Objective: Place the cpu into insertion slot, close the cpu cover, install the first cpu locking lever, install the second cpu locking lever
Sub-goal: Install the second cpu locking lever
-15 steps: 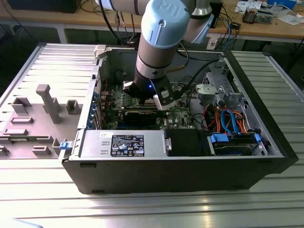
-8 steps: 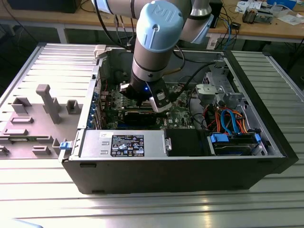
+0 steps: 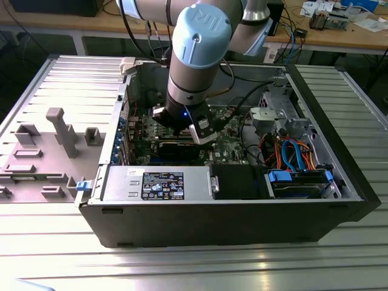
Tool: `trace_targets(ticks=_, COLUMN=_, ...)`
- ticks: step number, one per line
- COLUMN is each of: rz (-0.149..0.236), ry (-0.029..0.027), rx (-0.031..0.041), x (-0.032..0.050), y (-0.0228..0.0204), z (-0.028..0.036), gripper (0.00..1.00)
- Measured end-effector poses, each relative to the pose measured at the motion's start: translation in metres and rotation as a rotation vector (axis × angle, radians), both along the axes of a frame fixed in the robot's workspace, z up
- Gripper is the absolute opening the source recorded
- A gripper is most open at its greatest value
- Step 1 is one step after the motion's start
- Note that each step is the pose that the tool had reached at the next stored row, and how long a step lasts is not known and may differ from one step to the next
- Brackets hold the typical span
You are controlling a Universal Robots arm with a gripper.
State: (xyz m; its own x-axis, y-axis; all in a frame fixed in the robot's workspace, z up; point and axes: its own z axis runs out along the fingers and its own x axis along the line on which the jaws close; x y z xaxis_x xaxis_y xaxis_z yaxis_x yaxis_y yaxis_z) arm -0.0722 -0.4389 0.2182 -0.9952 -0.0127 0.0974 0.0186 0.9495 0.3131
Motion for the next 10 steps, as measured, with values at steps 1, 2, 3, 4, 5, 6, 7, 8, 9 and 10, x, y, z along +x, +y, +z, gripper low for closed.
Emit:
trace_targets(ticks=1, rz=-0.002, ry=0.0001, rx=0.0001, x=-0.0010, y=0.0003, z=-0.0006, gripper=0.11)
trace_targets(ticks=2, rz=-0.002, ry=0.0002, rx=0.0003, x=-0.0018, y=0.0004, z=-0.0008, gripper=0.11)
trace_targets(ticks=3, rz=-0.004, ry=0.0001, rx=0.0022, x=-0.0028, y=0.0008, z=-0.0016, gripper=0.11)
trace_targets(ticks=4, rz=-0.005, ry=0.0001, rx=0.0038, x=-0.0031, y=0.0011, z=-0.0027, gripper=0.11)
trace_targets(ticks=5, rz=-0.006, ry=0.0002, rx=0.0053, x=-0.0031, y=0.0015, z=-0.0038, gripper=0.11)
trace_targets(ticks=6, rz=-0.007, ry=0.0002, rx=0.0062, x=-0.0032, y=0.0019, z=-0.0045, gripper=0.11)
trace_targets(ticks=7, rz=-0.007, ry=0.0002, rx=0.0073, x=-0.0032, y=0.0022, z=-0.0052, gripper=0.11)
trace_targets(ticks=8, rz=-0.008, ry=0.0002, rx=0.0089, x=-0.0034, y=0.0026, z=-0.0061, gripper=0.11)
trace_targets(ticks=9, rz=-0.008, ry=0.0002, rx=0.0097, x=-0.0035, y=0.0029, z=-0.0067, gripper=0.11)
trace_targets(ticks=10, rz=-0.008, ry=0.0002, rx=0.0102, x=-0.0037, y=0.0030, z=-0.0074, gripper=0.11)
